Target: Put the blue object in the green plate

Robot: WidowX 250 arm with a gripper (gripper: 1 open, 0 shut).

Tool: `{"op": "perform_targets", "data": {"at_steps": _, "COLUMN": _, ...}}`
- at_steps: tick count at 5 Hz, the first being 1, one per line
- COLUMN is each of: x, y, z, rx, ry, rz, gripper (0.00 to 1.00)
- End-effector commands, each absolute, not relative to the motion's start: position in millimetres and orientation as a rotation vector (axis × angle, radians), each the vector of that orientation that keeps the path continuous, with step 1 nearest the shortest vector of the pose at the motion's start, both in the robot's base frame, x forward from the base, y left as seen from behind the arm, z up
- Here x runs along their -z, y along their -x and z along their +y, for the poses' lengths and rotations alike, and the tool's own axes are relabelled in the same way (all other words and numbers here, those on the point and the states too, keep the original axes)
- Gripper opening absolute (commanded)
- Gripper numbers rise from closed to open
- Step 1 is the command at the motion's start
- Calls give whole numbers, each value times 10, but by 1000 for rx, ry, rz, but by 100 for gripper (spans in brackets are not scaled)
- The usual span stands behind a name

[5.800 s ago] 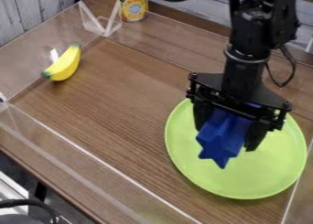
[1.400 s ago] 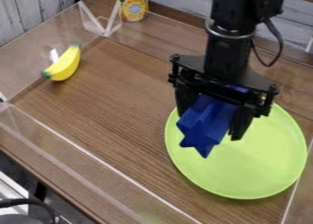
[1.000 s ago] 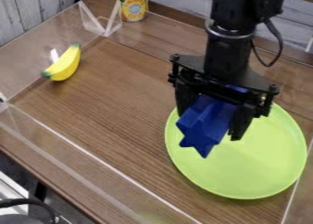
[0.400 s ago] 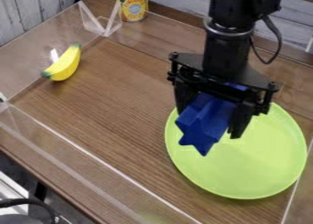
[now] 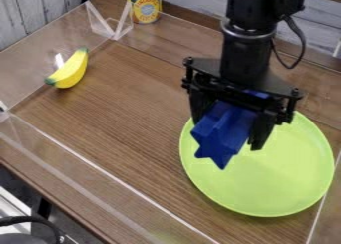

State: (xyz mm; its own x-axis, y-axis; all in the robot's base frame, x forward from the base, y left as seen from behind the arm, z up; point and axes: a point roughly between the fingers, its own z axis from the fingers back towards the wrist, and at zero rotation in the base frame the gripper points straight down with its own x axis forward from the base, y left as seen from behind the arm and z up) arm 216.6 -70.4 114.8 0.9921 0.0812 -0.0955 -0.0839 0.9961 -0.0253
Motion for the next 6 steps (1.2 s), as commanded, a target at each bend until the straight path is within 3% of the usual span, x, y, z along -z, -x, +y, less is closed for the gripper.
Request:
{"op": "perform_targets", "data": {"at_steps": 1, "x": -1257, "y": -2186, "z": -682, "rx": -95, "ry": 47, "rz": 46, "gripper": 100}}
{"op": "perform_targets", "data": {"at_steps": 6, "x": -1271, "y": -2180, "z": -672, "rx": -98, "ry": 61, "rz": 40, "gripper": 100}}
